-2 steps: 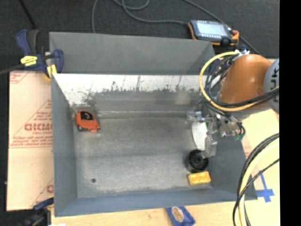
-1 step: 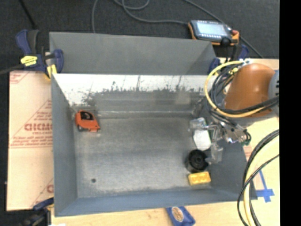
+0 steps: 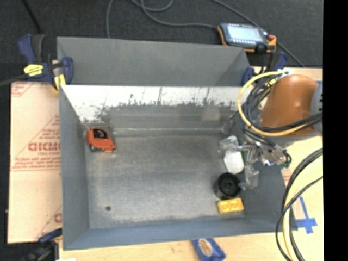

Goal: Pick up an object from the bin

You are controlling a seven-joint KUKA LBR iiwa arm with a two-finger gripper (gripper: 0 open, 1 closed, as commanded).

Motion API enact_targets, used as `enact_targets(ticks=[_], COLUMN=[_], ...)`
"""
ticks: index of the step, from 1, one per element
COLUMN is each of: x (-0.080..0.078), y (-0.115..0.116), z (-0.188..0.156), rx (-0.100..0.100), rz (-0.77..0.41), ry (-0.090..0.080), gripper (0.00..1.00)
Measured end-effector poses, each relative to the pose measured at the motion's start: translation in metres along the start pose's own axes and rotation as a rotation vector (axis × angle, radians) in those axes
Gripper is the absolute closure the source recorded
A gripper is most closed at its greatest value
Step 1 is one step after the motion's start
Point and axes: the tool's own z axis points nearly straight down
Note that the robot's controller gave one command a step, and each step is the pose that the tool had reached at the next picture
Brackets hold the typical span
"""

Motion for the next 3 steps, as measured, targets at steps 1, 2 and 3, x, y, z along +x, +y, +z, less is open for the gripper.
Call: enact_targets(ticks=[1, 2, 3], x=[-0.021, 0.000, 0.011], y=[0.025, 0.033, 0.024], z=[-0.026, -0.015, 0.008], rx=[-0.003, 0.003, -0.003], rz=[-0.023, -0.042, -0.053], ry=[0.003, -0.010, 0.004], gripper=[0.00, 0.00, 0.00])
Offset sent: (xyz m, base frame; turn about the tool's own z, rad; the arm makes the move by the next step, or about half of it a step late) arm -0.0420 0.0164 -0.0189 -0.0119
